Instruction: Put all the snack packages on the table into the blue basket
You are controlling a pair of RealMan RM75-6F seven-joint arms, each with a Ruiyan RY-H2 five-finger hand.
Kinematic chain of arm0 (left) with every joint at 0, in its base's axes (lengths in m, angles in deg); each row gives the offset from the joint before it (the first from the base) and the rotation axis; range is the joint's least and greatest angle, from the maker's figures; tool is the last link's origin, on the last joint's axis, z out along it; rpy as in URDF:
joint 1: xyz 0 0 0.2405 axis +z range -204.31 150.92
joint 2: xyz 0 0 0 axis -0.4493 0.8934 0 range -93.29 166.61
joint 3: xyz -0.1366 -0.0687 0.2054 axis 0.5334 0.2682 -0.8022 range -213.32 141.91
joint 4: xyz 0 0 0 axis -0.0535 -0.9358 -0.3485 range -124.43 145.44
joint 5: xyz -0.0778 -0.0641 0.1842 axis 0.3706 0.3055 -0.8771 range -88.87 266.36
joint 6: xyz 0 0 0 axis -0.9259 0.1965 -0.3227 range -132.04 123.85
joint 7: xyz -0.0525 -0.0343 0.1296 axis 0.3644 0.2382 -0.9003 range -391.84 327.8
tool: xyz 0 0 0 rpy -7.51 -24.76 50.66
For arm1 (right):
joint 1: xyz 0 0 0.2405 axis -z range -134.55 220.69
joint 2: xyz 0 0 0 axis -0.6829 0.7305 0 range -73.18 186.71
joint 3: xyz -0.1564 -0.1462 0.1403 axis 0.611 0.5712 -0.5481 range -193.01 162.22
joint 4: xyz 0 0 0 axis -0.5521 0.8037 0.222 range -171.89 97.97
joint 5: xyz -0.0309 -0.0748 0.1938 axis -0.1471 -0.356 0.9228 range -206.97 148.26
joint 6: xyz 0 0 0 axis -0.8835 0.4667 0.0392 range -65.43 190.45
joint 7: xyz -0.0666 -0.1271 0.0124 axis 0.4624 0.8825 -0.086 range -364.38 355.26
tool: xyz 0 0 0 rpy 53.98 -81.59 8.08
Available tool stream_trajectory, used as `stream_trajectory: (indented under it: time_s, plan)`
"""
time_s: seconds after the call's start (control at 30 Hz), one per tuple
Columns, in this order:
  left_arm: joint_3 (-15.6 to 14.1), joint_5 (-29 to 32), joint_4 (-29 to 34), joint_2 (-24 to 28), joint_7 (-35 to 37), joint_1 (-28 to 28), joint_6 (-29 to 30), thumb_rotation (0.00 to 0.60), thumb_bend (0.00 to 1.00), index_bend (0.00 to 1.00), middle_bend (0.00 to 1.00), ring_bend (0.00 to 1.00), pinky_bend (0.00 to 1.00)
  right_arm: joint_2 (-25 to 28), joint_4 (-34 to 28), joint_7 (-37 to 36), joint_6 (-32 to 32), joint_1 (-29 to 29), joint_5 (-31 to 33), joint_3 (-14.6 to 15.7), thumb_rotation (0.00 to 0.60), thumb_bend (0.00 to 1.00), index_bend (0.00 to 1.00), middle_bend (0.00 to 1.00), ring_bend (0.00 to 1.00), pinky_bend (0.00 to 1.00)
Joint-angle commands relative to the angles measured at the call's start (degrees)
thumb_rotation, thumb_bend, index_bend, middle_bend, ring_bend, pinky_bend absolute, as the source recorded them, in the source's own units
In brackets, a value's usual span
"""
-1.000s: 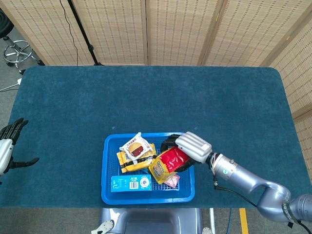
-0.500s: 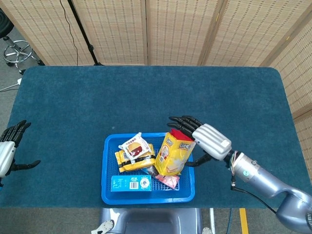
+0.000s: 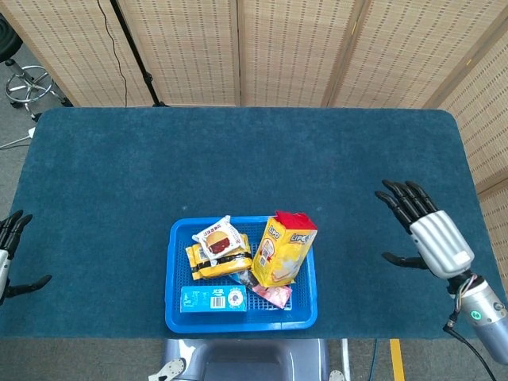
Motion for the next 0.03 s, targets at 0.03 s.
stream_trajectory:
  time_s: [0.03]
  plan:
    - [-0.5,-1.4,-1.4,-1.6,-2.5,1.3,2.5,0.600,0.01,0.00,0.00,0.00,0.00,-4.7,4.3,5.7,3.7,5.2,2.4,1.3,0.600,0.00,0.00,0.00,0.00,0.00]
